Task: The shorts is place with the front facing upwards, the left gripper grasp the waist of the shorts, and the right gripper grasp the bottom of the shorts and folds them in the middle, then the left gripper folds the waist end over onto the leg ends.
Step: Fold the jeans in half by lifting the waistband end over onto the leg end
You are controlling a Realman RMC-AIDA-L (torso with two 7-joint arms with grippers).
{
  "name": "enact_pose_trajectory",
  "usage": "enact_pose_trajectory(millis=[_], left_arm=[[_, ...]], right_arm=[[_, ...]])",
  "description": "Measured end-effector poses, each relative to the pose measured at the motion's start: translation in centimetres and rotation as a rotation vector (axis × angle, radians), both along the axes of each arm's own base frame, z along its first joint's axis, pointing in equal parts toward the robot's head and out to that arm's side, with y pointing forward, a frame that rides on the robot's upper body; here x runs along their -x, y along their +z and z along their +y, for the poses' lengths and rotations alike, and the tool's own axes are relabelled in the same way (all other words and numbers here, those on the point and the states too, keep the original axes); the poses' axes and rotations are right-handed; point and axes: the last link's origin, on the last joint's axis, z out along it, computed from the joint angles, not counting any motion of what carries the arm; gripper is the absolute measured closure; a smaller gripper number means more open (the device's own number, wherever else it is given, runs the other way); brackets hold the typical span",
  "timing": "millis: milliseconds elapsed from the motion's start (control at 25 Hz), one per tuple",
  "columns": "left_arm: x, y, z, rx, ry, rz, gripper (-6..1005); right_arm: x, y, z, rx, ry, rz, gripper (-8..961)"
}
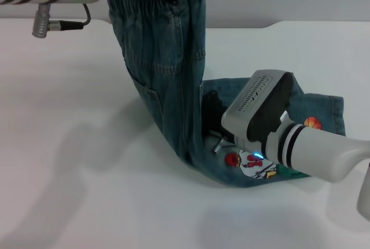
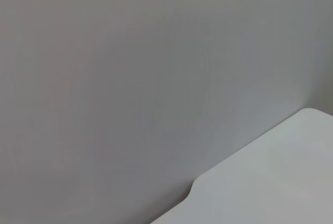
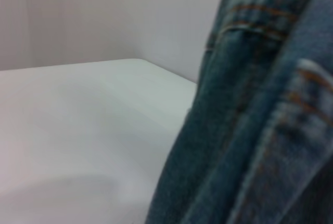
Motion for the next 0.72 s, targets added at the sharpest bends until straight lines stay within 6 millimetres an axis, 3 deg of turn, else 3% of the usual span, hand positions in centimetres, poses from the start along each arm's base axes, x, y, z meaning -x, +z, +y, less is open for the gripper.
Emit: enact_pose_trajectory(millis=[160, 520, 720], left_arm=[[0.7, -0.2, 0.0, 0.006, 0.012, 0.007, 955], [0.2, -1.2, -0.9, 0.057, -0.031, -0.031, 956], [-1.0, -2.0, -1.6, 0.092, -0.084, -0.064, 956]], right_arm=[[-1.0, 1.2, 0.9, -0.055, -0.063, 0.024, 949], [-7.9, 7.3, 3.6, -0.308, -0.270, 0.008, 949], [-10.5, 9.6, 3.7, -0.394, -0.351, 0.014, 949]])
